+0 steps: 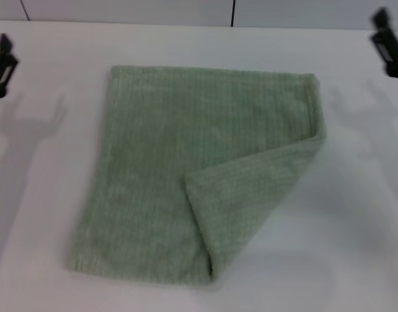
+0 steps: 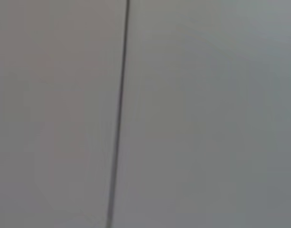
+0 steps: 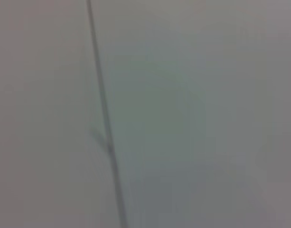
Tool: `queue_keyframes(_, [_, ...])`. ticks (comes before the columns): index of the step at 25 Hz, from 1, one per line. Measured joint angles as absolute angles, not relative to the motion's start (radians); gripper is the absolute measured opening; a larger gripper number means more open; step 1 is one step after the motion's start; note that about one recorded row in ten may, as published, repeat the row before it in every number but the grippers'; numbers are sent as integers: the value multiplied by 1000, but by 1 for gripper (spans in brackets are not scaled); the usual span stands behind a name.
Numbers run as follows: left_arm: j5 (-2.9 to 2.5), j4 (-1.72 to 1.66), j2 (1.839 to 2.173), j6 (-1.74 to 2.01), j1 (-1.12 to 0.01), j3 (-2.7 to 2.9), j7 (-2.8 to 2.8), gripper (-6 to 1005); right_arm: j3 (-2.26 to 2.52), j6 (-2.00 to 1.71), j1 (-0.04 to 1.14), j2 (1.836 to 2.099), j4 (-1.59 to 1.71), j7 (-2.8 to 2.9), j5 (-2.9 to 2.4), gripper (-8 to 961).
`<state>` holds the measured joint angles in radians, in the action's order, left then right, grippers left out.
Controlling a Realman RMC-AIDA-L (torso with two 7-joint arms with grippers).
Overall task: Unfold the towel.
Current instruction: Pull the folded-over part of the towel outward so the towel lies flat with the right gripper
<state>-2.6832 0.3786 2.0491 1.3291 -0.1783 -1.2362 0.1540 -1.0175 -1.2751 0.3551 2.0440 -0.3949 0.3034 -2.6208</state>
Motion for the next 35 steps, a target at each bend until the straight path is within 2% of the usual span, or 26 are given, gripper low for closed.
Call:
queue_keyframes(1, [-2700, 416, 2039, 1267, -178, -1238, 164, 829, -1017, -1222, 356, 2035, -431, 314, -2645, 744])
queue_keyframes(2, [-2774, 565, 2006, 1063, -168, -1245, 174, 828, -1018, -1145, 355, 2022, -490, 326, -2682, 743])
queue_keyframes(3, [-2774, 565, 2006, 1063, -168, -1245, 174, 827, -1021, -1054, 349, 2008, -559, 336, -2724, 743])
queue_keyframes(4, [-2799, 637, 1991, 969, -158, -1246, 175, 826, -1024, -965, 344, 1995, -628, 347, -2762, 743])
queue_keyframes(5, [-2799, 637, 1991, 969, -158, -1246, 175, 826, -1027, -878, 339, 1983, -692, 357, -2790, 743])
queue_keyframes(6, [-2827, 745, 1971, 837, -143, -1248, 177, 825, -1029, -780, 336, 1969, -768, 375, -2820, 743])
queue_keyframes(7, [-2827, 745, 1971, 837, -143, -1248, 177, 824, -1032, -663, 334, 1953, -846, 399, -2853, 743])
queue_keyframes(8, [-2862, 943, 1947, 569, -123, -1262, 179, 823, -1033, -573, 333, 1941, -912, 420, -2878, 743])
queue_keyframes(9, [-2876, 1042, 1943, 406, -114, -1279, 175, 799, -1032, -481, 333, 1928, -976, 438, -2898, 743])
queue_keyframes(11, [-2880, 1091, 1942, 324, -111, -1287, 169, 750, -1029, -324, 331, 1909, -1100, 454, -2914, 743])
queue_keyframes(12, [-2887, 1249, 1948, 58, -107, -1311, 122, 699, -1028, -246, 329, 1900, -1166, 454, -2915, 743])
queue_keyframes(15, [-2887, 1321, 1956, -83, -108, -1330, 91, 544, -1040, 57, 325, 1881, -1349, 429, -2915, 742])
queue_keyframes(16, [-2886, 1412, 1984, -290, -121, -1381, 52, 493, -1055, 184, 332, 1880, -1416, 410, -2912, 742])
queue_keyframes(17, [-2885, 1466, 2013, -444, -143, -1433, 10, 471, -1068, 272, 337, 1882, -1453, 391, -2905, 742])
queue_keyframes(19, [-2884, 1484, 2026, -512, -154, -1455, -11, 428, -1128, 479, 355, 1910, -1529, 305, -2861, 742])
queue_keyframes(21, [-2880, 1539, 2063, -734, -207, -1527, -85, 385, -1222, 643, 373, 1961, -1566, 160, -2772, 742])
queue_keyframes(22, [-2874, 1550, 2065, -854, -258, -1545, -106, 364, -1276, 703, 381, 1989, -1569, 76, -2718, 742])
queue_keyframes(24, [-2873, 1549, 2064, -884, -271, -1545, -106, 321, -1398, 837, 398, 2051, -1562, -118, -2592, 741])
queue_keyframes(25, [-2870, 1536, 2062, -978, -323, -1549, -107, 299, -1438, 887, 407, 2070, -1555, -189, -2543, 741])
queue_keyframes(26, [-2869, 1527, 2062, -1009, -341, -1550, -109, 278, -1471, 934, 421, 2079, -1545, -255, -2490, 741])
queue_keyframes(29, [-2868, 1496, 2062, -1050, -372, -1555, -118, 181, -1487, 1016, 467, 2069, -1519, -321, -2390, 741])
queue_keyframes(32, [-2865, 1421, 2065, -1116, -429, -1584, -144, 69, -1484, 1080, 488, 2072, -1516, -324, -2385, 741])
queue_keyframes(35, [-2849, 1378, 2064, -1141, -458, -1602, -147, 33, -1461, 1119, 504, 2074, -1510, -319, -2392, 741])
